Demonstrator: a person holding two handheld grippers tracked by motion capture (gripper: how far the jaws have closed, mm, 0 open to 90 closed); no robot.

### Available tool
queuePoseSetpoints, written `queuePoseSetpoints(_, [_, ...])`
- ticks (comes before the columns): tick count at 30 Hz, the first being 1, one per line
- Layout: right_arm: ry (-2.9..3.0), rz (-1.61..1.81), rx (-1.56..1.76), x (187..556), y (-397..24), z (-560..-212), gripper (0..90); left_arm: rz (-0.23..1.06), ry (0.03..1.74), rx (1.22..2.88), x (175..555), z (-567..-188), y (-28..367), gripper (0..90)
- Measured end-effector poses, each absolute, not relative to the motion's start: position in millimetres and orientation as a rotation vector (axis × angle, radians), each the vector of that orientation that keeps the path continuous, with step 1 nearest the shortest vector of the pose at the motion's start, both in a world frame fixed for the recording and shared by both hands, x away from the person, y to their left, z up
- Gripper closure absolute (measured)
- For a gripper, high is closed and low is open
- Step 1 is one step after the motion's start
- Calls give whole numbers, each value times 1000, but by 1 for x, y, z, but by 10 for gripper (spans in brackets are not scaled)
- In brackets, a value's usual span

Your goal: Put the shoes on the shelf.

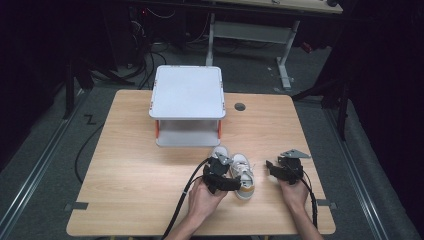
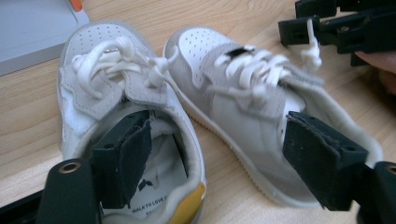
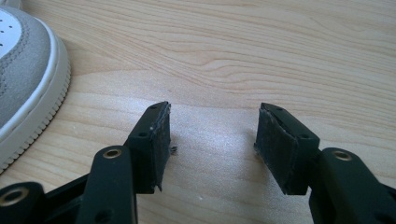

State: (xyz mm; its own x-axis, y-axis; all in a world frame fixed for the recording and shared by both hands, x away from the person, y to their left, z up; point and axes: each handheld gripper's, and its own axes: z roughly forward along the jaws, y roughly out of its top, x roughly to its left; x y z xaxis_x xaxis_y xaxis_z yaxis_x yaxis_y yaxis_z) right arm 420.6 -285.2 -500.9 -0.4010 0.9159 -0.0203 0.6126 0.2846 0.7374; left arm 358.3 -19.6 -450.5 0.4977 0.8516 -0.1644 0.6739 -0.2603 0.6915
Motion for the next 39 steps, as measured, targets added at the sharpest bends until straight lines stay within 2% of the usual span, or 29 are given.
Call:
queuePoseSetpoints(5, [2117,914,1369,421,-285,-501,443,280,1241,2033,358,-453,-28,240])
queuePoseSetpoints(15, [2118,915,1368,421,-285,-501,437,399,1217,2139,361,-457,-42,312])
queuePoseSetpoints(19, [2120,915,1366,420,-285,-501,433,410,1215,2173,362,-456,-45,326])
queuePoseSetpoints(23, [2120,914,1367,420,-285,-501,431,403,1205,2227,366,-455,-43,431])
queuePoseSetpoints(25, [2120,915,1367,420,-285,-501,430,413,1200,2231,366,-455,-42,534])
queuePoseSetpoints(29, [2121,915,1365,420,-285,-501,429,373,1199,2223,369,-456,-32,668])
queuePoseSetpoints(35, [2123,914,1364,420,-285,-501,425,409,1190,2215,367,-456,-29,738])
queuePoseSetpoints(39, [2125,914,1363,420,-285,-501,419,406,1173,2208,367,-456,-26,753])
